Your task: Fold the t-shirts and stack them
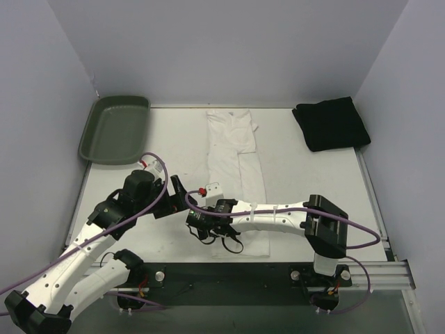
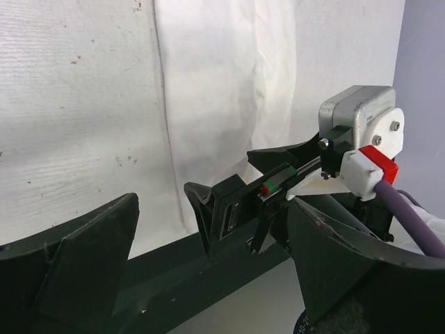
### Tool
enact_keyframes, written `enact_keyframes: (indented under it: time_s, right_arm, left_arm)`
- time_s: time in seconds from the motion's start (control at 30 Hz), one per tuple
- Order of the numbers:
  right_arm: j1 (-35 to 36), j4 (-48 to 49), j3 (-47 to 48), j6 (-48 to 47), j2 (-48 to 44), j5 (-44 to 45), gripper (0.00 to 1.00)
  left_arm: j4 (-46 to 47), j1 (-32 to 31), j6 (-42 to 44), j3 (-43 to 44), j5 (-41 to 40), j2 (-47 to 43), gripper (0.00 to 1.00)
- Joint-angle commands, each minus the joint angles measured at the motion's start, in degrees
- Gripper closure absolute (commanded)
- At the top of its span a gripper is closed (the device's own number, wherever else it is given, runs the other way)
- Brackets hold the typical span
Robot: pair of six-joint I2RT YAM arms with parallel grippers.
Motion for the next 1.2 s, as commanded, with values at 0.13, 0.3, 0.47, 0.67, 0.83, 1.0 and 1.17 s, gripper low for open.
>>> enact_keyframes:
  time_s: [0.13,0.3,0.47,0.67,0.83,1.0,1.17]
  right_arm:
    - [-1.29,7.40,-0.95,-3.84,2.51,0.87,0.13]
    - [-2.78,10.39,-2.26,-4.73,3.91,-1.67,0.13]
    - [-2.61,10.92,-5.07,-3.33,2.34,-3.08,0.14]
    - [-1.21,10.58,-11.05,-0.69,-2.84,-2.47,0.14]
    - [0.64,7.94,-14.04,1.51,-7.24,0.07,0.14]
    - [2.75,5.21,-16.76,3.79,-11.64,2.18,0.14]
    - [4.07,4.25,-19.05,6.34,-13.66,2.54,0.14]
  left_arm:
    - [0.97,-0.20,0.37,1.02,1.32,-0.55,0.02]
    - [-0.17,-0.20,0.90,1.80,-0.35,-0.46,0.02]
    - [-2.98,0.15,1.69,3.21,-4.04,-1.25,0.03]
    - [-3.08,0.59,1.69,3.30,-5.37,-1.69,0.02]
    - [-1.59,0.59,1.08,2.07,-4.58,-1.34,0.03]
    - [-0.97,0.67,0.81,1.81,-4.40,-0.90,0.03]
    - [-0.97,0.67,0.64,1.98,-4.49,-0.98,0.03]
